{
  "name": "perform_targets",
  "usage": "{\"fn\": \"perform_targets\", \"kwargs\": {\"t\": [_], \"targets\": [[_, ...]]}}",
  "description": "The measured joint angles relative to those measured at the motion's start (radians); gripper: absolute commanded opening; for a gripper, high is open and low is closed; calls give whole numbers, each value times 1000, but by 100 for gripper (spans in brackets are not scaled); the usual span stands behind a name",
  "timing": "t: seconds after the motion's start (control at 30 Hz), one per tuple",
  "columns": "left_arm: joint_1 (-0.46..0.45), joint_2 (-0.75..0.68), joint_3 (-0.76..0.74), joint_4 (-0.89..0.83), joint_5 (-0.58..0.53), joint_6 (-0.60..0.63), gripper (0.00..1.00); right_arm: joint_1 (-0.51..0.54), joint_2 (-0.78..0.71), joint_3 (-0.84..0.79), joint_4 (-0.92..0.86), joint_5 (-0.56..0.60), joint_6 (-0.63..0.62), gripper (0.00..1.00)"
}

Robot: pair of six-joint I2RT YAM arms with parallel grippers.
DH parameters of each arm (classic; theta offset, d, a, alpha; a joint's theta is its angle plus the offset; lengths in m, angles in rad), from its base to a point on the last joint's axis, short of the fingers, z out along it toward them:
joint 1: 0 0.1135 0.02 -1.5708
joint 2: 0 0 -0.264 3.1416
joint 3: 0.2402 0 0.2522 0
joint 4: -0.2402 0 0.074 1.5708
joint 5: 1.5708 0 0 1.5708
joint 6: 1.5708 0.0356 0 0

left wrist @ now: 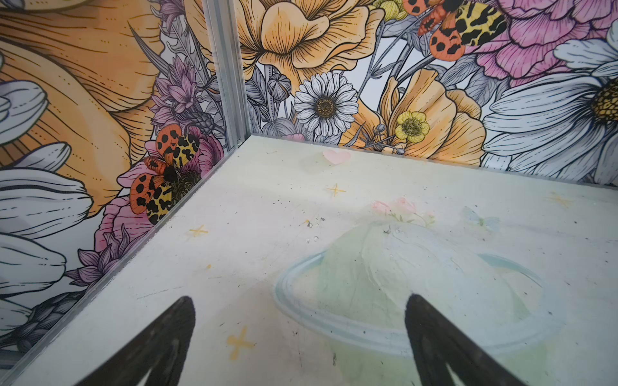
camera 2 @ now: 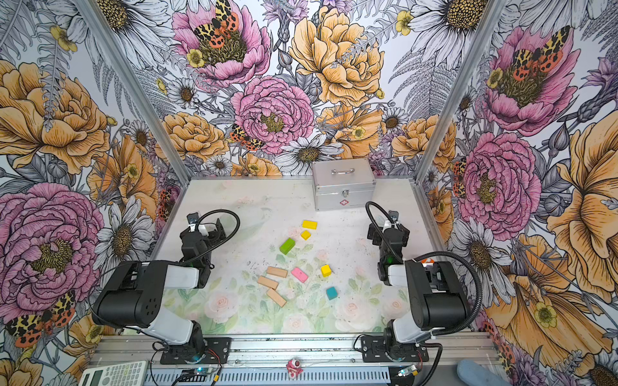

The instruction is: Build the wood block tower

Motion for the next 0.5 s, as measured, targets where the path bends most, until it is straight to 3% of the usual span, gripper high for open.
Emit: {"fn": "perform_targets", "kwargs": {"t": [0.5], "targets": [[-6,-5,3,-16,-1,1,99,11,0,-1,14,24,-5,100]]}}
